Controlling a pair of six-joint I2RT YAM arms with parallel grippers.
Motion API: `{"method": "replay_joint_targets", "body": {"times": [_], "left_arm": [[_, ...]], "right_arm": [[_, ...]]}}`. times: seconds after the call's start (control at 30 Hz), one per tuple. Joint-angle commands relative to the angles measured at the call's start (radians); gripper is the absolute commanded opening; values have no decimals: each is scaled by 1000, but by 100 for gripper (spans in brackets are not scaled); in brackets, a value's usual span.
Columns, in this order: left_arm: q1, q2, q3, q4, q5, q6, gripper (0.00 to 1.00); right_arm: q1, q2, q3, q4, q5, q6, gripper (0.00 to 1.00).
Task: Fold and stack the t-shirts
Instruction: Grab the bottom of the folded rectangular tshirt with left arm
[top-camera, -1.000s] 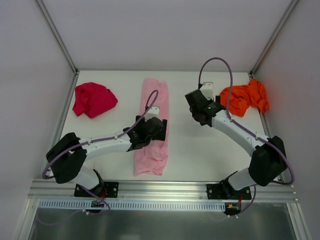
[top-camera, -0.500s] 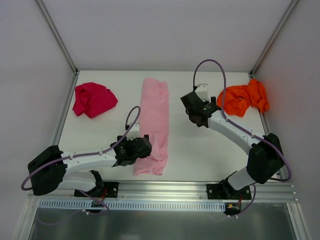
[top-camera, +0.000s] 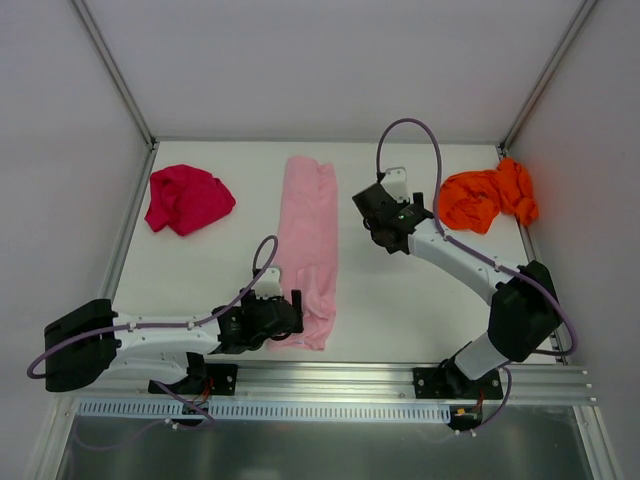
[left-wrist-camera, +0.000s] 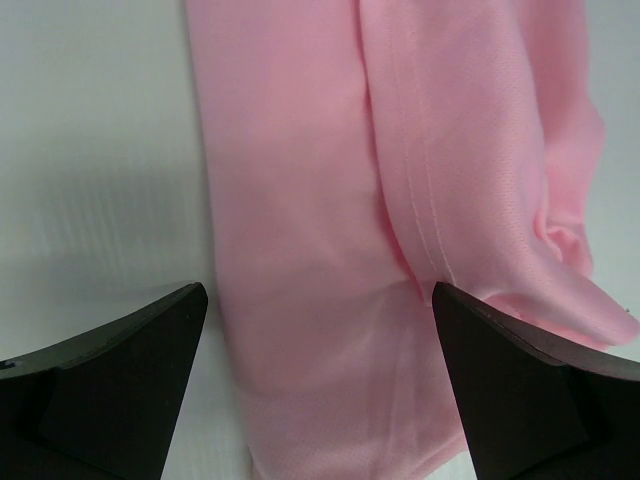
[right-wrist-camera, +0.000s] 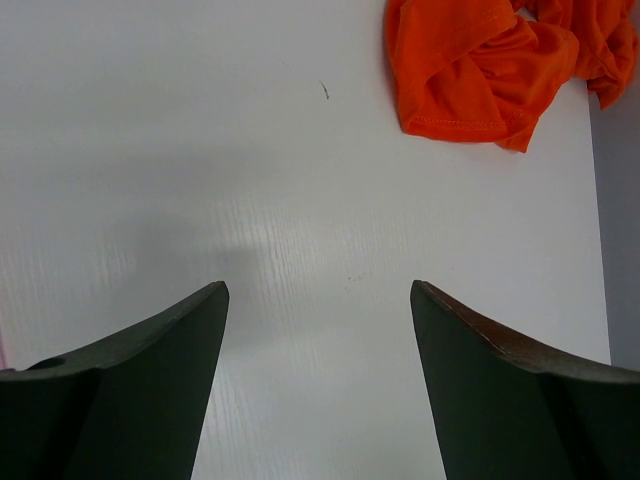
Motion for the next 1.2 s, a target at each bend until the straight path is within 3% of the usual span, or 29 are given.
{"method": "replay_joint_targets", "body": {"times": [0.0, 0.3, 0.4, 0.63, 0.83, 0.97, 1.17], "left_arm": [[-12, -35, -18, 102, 16, 13, 99], [-13, -44, -4, 17, 14, -62, 99], [-13, -55, -13, 26, 26, -64, 94], [-21, -77, -26, 11, 42, -82, 70], [-24, -98, -47, 29, 69, -90, 71], [-24, -49, -49, 49, 74, -95, 47], [-24, 26, -46, 105, 100, -90, 32]], "right_arm": [[9, 11, 51, -17, 38, 0, 78], [7, 5, 56, -23, 53, -2, 78], [7, 8, 51, -23, 67, -3, 78], [7, -7, 56, -29, 81, -3, 79], [3, -15, 58, -29, 82, -5, 79], [-3, -15, 56, -26, 79, -2, 79], [-13, -15, 51, -23, 78, -5, 79]]}}
